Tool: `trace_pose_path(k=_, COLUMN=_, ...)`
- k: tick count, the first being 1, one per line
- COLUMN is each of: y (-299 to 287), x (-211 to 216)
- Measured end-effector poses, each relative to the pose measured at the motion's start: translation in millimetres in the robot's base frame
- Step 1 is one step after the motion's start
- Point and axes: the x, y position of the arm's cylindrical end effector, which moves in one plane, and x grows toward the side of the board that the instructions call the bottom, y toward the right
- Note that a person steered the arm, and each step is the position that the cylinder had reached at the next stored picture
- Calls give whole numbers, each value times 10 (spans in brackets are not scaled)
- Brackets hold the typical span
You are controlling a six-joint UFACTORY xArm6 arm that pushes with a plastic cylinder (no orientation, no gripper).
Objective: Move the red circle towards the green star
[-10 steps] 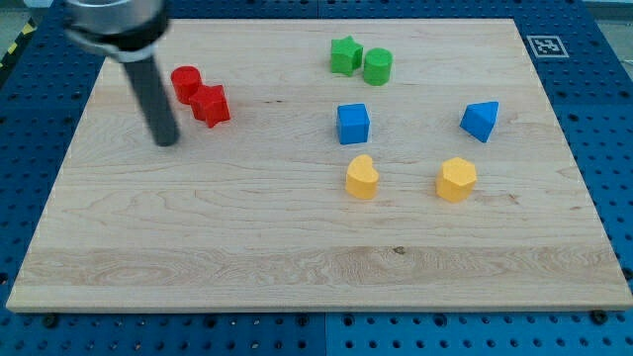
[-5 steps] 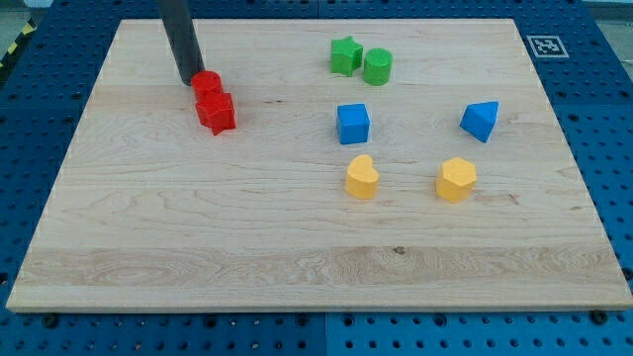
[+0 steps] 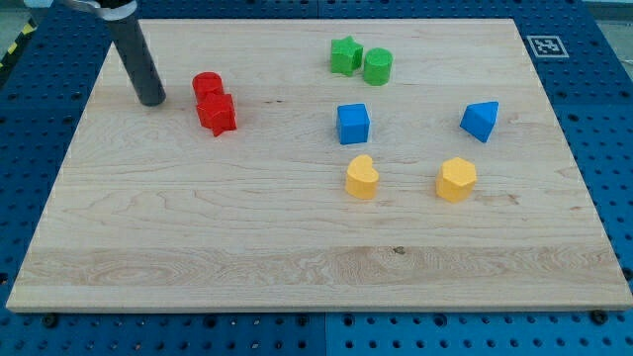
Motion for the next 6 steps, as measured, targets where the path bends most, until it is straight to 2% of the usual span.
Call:
trace_pose_path(k=3, y=1016, x=-1)
trace_pose_path(k=6, y=1068, x=-34)
